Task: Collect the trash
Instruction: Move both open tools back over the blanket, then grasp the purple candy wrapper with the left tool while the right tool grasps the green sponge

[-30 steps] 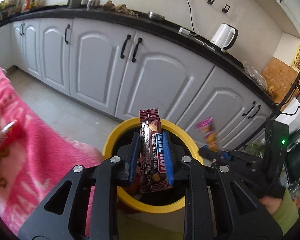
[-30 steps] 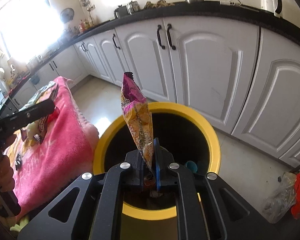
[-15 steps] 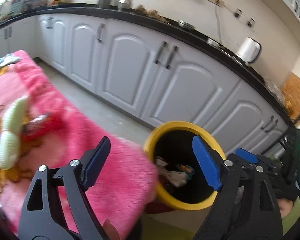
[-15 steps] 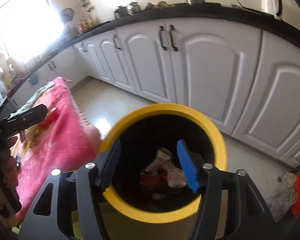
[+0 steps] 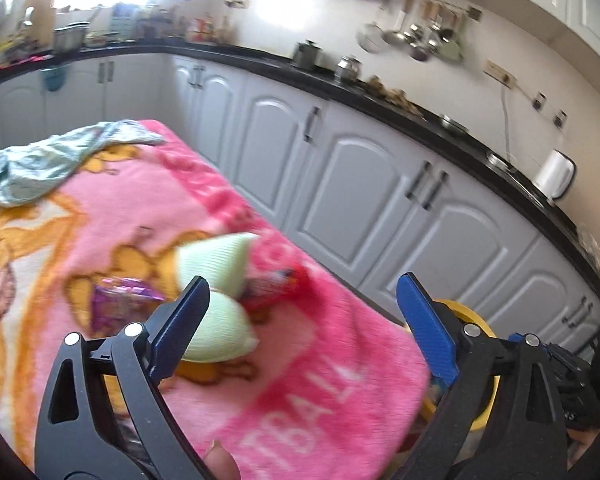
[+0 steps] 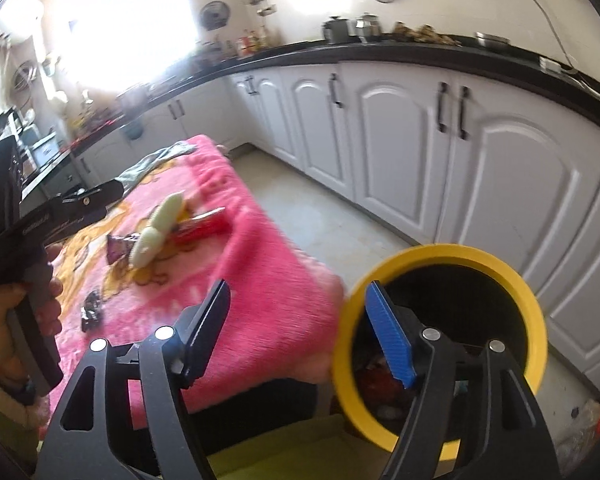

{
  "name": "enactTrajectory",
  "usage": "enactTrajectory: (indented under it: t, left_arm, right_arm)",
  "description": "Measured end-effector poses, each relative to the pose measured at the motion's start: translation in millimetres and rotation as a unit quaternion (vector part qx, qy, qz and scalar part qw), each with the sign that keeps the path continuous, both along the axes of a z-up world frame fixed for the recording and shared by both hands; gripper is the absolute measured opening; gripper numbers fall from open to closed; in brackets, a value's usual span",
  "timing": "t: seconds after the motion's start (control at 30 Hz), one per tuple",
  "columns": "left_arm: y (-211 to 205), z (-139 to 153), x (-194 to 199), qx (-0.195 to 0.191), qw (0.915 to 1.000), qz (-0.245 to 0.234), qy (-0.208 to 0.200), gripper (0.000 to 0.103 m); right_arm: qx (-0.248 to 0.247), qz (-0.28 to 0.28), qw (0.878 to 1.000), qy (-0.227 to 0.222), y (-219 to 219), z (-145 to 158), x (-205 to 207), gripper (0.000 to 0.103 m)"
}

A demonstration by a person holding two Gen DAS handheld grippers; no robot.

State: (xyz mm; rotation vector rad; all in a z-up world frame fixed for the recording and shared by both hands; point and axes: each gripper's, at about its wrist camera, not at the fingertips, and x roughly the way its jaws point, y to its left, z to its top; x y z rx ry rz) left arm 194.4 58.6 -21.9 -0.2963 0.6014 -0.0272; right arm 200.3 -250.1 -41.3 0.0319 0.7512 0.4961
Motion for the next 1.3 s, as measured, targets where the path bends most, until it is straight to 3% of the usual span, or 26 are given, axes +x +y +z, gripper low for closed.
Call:
enactTrajectory:
  t: [0.3,0.73,1.07,1.17,1.3]
  left_arm:
    - [66,-8,-19,0.007,0.9975,0.071,0.002,0.086]
    - [121,-34,-22,0.007,0.9926,0.117,0.034,0.086]
    - [145,-62,-6,-0.025,0.9927,0.1,0.063,0.086]
    - [148,-71,0,-0.037,0.9926,0.087,0.076,0.08]
    - [148,-83,12,-0.045,0.9918,0.076,0.092,0.072]
  right_arm:
    - [0.003,0.068,0.998,0.004,85,4,1,0.07]
    - [0.018,0.12,0.992,0.041,176,-9,21,0.07]
    - [0.02,0.114,0.989,0.089,207,-34,43,0.07]
    - [0.035,0.104,0.988,0.112,209,-43,52,0.069]
    - [0.057,0.095,0.983,0.145,210,-54,64,0.058]
